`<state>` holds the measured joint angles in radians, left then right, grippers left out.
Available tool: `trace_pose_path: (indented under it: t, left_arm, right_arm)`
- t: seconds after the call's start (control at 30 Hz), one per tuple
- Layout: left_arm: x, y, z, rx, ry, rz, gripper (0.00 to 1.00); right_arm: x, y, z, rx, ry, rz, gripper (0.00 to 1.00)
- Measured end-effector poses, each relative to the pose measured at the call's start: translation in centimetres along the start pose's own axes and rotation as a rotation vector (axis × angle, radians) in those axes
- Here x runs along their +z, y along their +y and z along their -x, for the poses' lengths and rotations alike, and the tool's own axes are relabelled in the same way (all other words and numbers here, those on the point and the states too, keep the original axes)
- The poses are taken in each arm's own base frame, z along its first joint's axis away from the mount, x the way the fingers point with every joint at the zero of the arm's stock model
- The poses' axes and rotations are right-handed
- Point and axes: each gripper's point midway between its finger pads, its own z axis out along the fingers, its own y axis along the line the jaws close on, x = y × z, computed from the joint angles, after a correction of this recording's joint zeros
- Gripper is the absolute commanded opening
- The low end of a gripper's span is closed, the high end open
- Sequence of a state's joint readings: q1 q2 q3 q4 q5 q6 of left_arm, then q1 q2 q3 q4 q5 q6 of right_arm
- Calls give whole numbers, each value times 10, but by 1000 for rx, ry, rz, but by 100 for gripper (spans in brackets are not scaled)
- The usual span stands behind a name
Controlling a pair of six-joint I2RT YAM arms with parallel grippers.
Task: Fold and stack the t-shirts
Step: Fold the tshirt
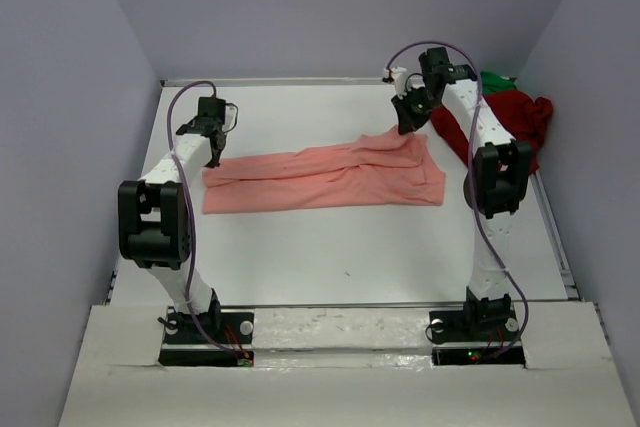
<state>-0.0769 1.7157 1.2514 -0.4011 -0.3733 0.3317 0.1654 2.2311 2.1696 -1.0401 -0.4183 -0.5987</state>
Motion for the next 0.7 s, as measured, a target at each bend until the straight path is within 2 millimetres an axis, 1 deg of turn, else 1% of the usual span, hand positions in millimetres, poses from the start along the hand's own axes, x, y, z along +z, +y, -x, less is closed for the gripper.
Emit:
trace_pose_path:
  t: [0.1,0.23,0.4,0.6,0.7]
  left_arm:
    - [-1,1,1,-1,-3,1,31]
    - [-3,1,2,-2,-8,0,31]
    - [-3,1,2,-2,-9,-2,31]
    - [-4,-1,3,4,-13,-4,31]
    - [-4,-3,4,8,-15,-7,31]
  right_arm:
    - [0,17,-21,23,58,64,0]
    - [-7,38,-40,45,114,132,0]
    - [-22,60,-52,62,147,194,0]
    - [-43,84,-57,69,151,257,0]
    - [-48,92,-60,68,146,281,0]
